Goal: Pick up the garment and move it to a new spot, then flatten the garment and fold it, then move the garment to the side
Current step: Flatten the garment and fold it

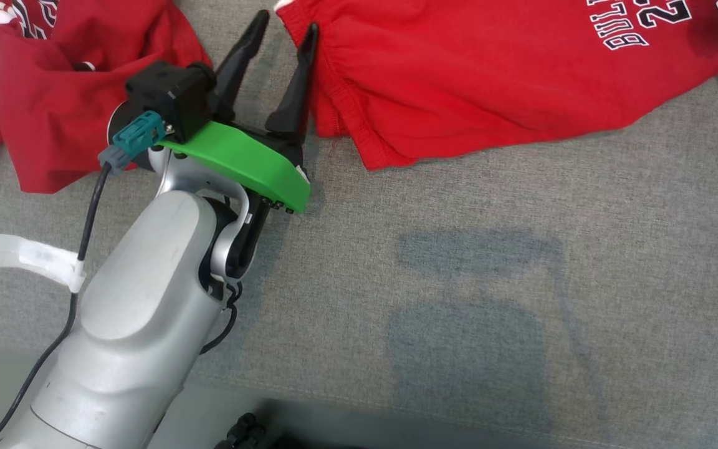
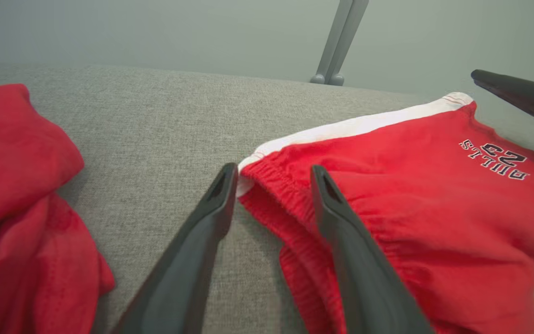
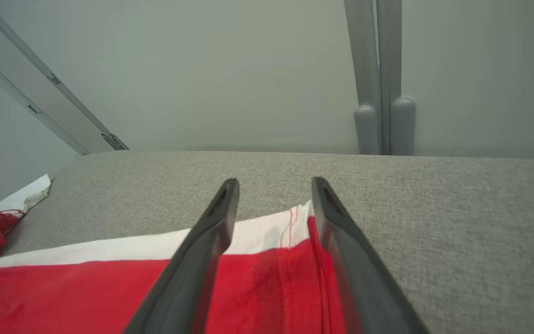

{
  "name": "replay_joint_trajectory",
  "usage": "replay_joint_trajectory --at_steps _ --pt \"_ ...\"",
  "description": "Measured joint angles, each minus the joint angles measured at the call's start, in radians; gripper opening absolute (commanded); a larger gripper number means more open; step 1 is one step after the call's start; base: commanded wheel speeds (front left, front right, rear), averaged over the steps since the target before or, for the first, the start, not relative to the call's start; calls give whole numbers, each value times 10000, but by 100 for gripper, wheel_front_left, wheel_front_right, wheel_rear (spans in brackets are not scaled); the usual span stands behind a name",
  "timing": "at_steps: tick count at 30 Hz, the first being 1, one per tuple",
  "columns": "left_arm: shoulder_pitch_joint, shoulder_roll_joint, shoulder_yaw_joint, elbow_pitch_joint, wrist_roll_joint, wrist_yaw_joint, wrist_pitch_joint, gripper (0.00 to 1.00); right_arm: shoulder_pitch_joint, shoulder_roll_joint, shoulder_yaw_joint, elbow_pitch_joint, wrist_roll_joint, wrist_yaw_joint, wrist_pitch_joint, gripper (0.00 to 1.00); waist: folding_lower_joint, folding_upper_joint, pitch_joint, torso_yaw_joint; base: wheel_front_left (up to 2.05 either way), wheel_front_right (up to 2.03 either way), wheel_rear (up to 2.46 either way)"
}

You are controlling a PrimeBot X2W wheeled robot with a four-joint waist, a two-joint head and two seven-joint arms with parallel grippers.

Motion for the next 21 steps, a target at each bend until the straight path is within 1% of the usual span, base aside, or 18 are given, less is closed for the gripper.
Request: replay_joint_trajectory --at_steps 6,11,16,21 --pt "-23 31 13 301 105 0 -240 100 -107 456 67 437 8 0 -546 100 0 0 -169 -122 0 0 0" --pt "6 247 31 523 305 0 -418 100 43 541 86 811 90 2 -963 100 0 0 -450 -264 0 0 0" --pt "213 483 73 566 372 0 -474 100 495 558 203 1342 234 2 -1024 100 -1 0 -773 -432 0 0 0" --pt "372 443 -15 357 372 0 -545 100 693 579 253 1718 752 2 -673 100 0 0 -1008 -565 0 0 0"
